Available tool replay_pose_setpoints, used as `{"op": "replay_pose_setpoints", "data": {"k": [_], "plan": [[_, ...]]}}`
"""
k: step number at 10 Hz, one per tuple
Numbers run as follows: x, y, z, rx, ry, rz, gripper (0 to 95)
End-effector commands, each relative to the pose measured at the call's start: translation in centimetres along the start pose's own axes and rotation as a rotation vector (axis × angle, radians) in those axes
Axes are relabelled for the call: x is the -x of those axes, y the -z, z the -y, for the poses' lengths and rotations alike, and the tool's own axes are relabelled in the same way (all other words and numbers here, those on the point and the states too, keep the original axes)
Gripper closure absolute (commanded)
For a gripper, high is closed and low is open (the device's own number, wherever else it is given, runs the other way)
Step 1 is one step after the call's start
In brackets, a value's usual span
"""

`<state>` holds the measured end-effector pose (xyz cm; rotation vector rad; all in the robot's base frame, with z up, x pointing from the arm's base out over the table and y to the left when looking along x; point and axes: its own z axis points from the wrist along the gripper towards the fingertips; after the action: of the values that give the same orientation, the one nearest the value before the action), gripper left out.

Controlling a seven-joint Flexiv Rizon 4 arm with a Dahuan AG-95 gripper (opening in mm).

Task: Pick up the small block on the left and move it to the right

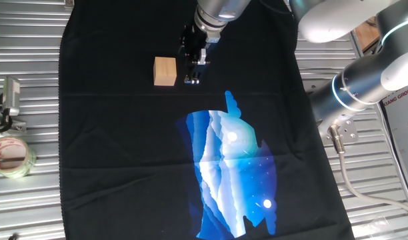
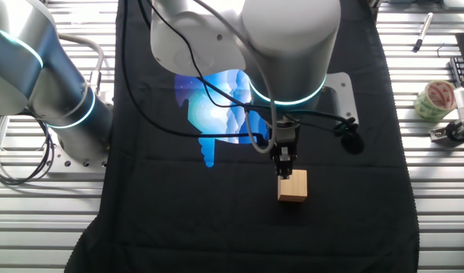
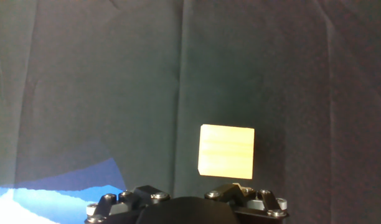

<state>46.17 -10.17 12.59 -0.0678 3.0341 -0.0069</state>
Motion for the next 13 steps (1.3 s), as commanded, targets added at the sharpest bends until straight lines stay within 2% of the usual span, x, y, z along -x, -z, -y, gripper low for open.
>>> {"op": "replay_pose_setpoints", "data": {"k": [1,6,10,12,13], "plan": [[0.0,0.0,0.0,0.0,-0.002,0.001,19.0],[0.0,0.0,0.0,0.009,0.0,0.003,19.0],[-0.3,0.2,0.2,0.053,-0.003,0.004,19.0],[-1.1,0.0,0.8,0.067,0.006,0.012,19.0],[-1.7,-0.3,1.3,0.053,0.014,0.033,19.0]]}}
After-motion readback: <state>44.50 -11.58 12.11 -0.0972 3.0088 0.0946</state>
